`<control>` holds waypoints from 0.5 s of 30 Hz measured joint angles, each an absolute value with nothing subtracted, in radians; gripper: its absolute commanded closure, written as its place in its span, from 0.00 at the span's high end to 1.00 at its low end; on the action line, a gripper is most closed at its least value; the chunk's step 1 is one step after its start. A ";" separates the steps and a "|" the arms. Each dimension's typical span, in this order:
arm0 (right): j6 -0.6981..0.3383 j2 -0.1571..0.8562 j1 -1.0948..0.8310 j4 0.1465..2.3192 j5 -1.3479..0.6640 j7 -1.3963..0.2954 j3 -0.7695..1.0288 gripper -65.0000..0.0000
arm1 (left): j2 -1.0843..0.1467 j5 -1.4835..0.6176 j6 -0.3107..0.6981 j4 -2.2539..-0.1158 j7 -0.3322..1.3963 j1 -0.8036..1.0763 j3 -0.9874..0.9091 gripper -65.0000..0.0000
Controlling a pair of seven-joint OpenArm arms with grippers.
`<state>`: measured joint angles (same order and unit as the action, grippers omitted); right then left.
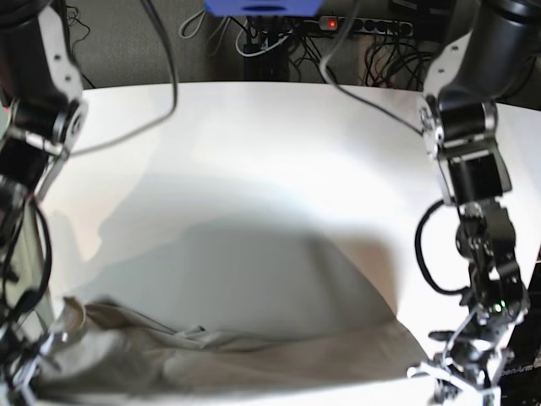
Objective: Layout the t-shirt on the table in an organized manner, then fold the t-shirt properly
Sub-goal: 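Pull the collar end back with both grippers, spreading the shirt flat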
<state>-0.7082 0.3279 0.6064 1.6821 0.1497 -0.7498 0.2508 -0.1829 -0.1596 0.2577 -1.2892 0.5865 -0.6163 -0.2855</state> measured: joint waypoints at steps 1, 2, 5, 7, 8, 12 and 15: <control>-0.710 0.324 0.558 1.711 0.141 -0.752 0.263 0.00 | -0.180 -0.157 0.257 -1.316 0.630 -0.590 -0.287 0.01; -0.710 0.311 0.513 1.743 0.130 -0.754 0.281 0.00 | -0.177 -0.153 0.259 -1.353 0.665 -0.560 -0.297 0.01; -0.714 0.289 0.402 1.819 0.130 -0.758 0.328 0.00 | -0.163 -0.164 0.272 -1.461 0.727 -0.474 -0.339 0.01; -0.707 0.273 0.349 1.857 0.125 -0.736 0.372 0.00 | -0.168 -0.163 0.264 -1.497 0.762 -0.432 -0.369 0.01; -0.711 0.268 0.322 1.863 0.123 -0.738 0.384 0.00 | -0.170 -0.163 0.262 -1.511 0.785 -0.406 -0.376 0.01; -0.718 0.249 0.193 1.909 0.118 -0.740 0.440 0.00 | -0.171 -0.176 0.276 -1.563 0.851 -0.294 -0.408 0.01; -0.719 0.229 0.113 1.921 0.117 -0.737 0.463 0.00 | -0.172 -0.178 0.274 -1.574 0.878 -0.230 -0.434 0.01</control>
